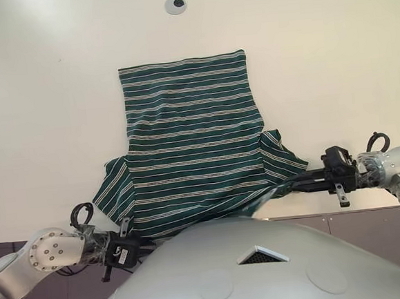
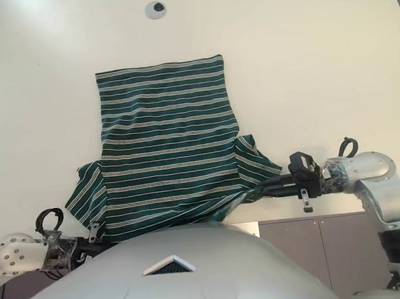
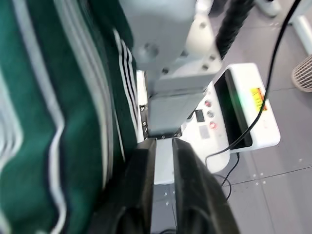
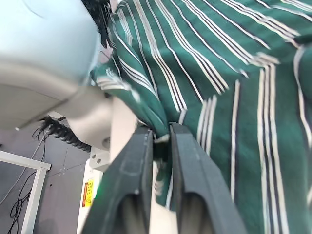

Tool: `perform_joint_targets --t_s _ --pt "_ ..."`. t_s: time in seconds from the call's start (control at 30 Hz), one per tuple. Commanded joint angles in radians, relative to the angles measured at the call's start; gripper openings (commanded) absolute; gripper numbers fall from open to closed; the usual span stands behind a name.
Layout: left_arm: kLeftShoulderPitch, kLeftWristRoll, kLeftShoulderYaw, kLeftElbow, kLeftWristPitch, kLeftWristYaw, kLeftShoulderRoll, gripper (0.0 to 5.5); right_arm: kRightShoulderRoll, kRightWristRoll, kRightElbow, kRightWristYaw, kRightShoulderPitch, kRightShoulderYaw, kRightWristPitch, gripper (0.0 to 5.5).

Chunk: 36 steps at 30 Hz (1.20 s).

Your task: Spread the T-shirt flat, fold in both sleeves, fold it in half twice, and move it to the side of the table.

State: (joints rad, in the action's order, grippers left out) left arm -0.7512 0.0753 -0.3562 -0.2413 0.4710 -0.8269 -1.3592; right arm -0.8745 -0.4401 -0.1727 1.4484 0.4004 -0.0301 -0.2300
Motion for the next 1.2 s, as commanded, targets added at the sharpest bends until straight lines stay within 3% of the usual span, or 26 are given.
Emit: perform_joint_targets --t_s 0.03,0.1,0.2,0.33,0.47,0.57,0.67,0.8,0.97,1.2 --pt "-0.109 0.140 0.076 0.007 0.117 -0.038 -0.028 1.12 -0.017 -0.004 0.054 0.051 0.022 0.008 0.057 1.21" --pt "-0.142 0.224 0.127 0.035 0.177 -0.071 -0.021 1.48 -0.019 -0.009 0.069 0.071 0.034 0.014 0.075 1.62" --pt "-0.201 0.363 0.203 0.103 0.277 -0.159 -0.007 1.52 -0.019 -0.037 0.063 0.111 0.052 0.034 0.108 2.10" --pt "-0.314 0.578 0.324 0.122 0.402 -0.341 0.011 1.52 -0.023 -0.113 0.057 0.154 0.025 0.090 0.111 2.10" --pt "-0.221 0.769 0.471 0.151 0.363 -0.472 0.098 1.52 -0.016 -0.156 0.130 0.159 -0.107 0.146 0.135 2.10" --pt "0.421 0.617 0.297 0.160 0.002 -0.257 0.282 1.52 0.053 -0.158 0.264 0.126 -0.320 0.155 0.143 2.10" --pt "0.730 0.474 0.221 0.307 -0.122 -0.151 0.452 1.52 0.172 -0.118 0.319 0.033 -0.481 0.095 0.161 2.10" --pt "0.956 0.285 0.175 0.558 -0.220 -0.003 0.606 1.52 0.354 0.055 0.485 -0.187 -0.697 0.010 0.267 2.10" --pt "1.121 0.122 0.127 0.789 -0.236 0.008 0.734 1.52 0.474 0.231 0.692 -0.354 -0.854 -0.067 0.386 2.10" --pt "1.263 -0.131 0.039 1.073 -0.280 0.016 0.759 1.52 0.554 0.537 1.063 -0.582 -1.003 -0.229 0.546 2.10"
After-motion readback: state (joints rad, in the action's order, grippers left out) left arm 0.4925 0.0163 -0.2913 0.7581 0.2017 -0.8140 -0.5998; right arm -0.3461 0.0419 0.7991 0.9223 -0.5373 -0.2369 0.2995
